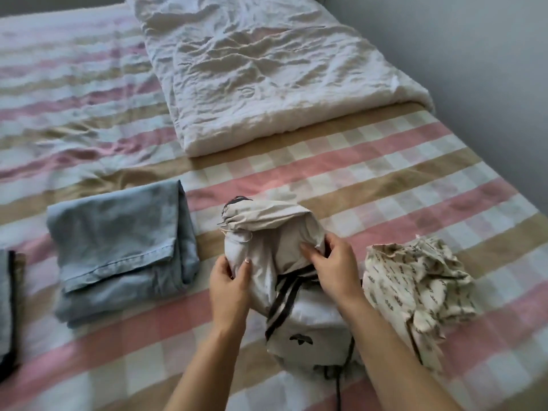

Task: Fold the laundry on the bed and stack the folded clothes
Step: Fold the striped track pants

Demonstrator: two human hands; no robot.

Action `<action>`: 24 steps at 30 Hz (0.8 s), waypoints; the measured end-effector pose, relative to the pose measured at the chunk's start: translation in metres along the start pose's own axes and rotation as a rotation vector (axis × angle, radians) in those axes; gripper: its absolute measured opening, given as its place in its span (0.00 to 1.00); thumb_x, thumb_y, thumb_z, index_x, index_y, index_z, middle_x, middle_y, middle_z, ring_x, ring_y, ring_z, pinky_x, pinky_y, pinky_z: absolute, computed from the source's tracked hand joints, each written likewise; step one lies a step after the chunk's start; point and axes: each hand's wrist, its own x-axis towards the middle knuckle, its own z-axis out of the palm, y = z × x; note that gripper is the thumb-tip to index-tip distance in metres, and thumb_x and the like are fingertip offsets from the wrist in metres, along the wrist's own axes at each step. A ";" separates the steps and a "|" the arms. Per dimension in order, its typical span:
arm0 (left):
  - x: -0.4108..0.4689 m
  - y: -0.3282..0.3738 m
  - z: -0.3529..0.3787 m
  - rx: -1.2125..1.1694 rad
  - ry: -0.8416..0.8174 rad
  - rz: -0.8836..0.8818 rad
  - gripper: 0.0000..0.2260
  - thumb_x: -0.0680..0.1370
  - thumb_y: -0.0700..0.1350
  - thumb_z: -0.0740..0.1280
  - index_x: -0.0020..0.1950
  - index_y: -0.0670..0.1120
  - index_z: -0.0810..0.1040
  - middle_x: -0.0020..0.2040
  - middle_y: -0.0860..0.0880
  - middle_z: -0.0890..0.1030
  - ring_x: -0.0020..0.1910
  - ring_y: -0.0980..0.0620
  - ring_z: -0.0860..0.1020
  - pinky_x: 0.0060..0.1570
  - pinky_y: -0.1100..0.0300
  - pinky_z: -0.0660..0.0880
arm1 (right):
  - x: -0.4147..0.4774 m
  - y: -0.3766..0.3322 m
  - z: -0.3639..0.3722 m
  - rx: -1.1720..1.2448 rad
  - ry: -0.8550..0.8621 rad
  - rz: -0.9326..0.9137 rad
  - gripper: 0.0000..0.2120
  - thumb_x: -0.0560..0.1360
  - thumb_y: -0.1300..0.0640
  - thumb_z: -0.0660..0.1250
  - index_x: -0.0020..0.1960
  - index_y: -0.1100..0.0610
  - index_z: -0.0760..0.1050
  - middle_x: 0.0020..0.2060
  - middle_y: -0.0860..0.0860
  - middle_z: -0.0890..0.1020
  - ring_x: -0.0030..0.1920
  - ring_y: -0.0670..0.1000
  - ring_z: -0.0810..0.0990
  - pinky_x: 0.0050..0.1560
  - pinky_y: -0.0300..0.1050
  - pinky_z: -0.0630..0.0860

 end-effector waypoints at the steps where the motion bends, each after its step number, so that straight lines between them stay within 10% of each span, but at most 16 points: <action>1: -0.016 0.002 -0.022 -0.028 0.026 0.026 0.06 0.76 0.35 0.65 0.43 0.46 0.76 0.39 0.47 0.81 0.39 0.52 0.78 0.41 0.57 0.76 | -0.015 -0.012 0.006 0.039 -0.053 -0.003 0.05 0.72 0.55 0.70 0.41 0.56 0.77 0.34 0.52 0.82 0.36 0.48 0.80 0.38 0.41 0.76; 5: -0.081 0.008 -0.123 -0.084 0.211 0.097 0.10 0.78 0.36 0.61 0.44 0.50 0.76 0.37 0.55 0.80 0.37 0.58 0.77 0.38 0.65 0.76 | -0.082 -0.057 0.052 0.138 -0.290 -0.037 0.06 0.72 0.60 0.70 0.48 0.61 0.79 0.42 0.58 0.84 0.45 0.58 0.82 0.48 0.52 0.77; 13: -0.135 -0.003 -0.296 0.008 0.481 0.134 0.14 0.79 0.38 0.61 0.48 0.59 0.77 0.42 0.59 0.82 0.43 0.60 0.79 0.44 0.64 0.75 | -0.179 -0.080 0.180 0.050 -0.588 -0.135 0.01 0.73 0.61 0.68 0.44 0.58 0.77 0.36 0.47 0.79 0.38 0.45 0.76 0.42 0.45 0.73; 19: -0.110 -0.056 -0.342 0.000 0.366 -0.135 0.13 0.79 0.36 0.59 0.63 0.42 0.70 0.62 0.42 0.75 0.62 0.42 0.73 0.65 0.43 0.68 | -0.193 -0.031 0.236 -0.276 -0.551 -0.064 0.16 0.77 0.62 0.62 0.64 0.61 0.72 0.60 0.55 0.78 0.61 0.53 0.75 0.64 0.49 0.70; 24: -0.139 -0.088 -0.346 -0.050 0.398 -0.228 0.15 0.81 0.42 0.55 0.68 0.45 0.67 0.64 0.43 0.74 0.62 0.44 0.73 0.61 0.49 0.70 | -0.223 -0.015 0.197 -0.183 -0.175 -0.173 0.15 0.75 0.66 0.62 0.58 0.55 0.76 0.53 0.49 0.78 0.57 0.49 0.76 0.62 0.48 0.72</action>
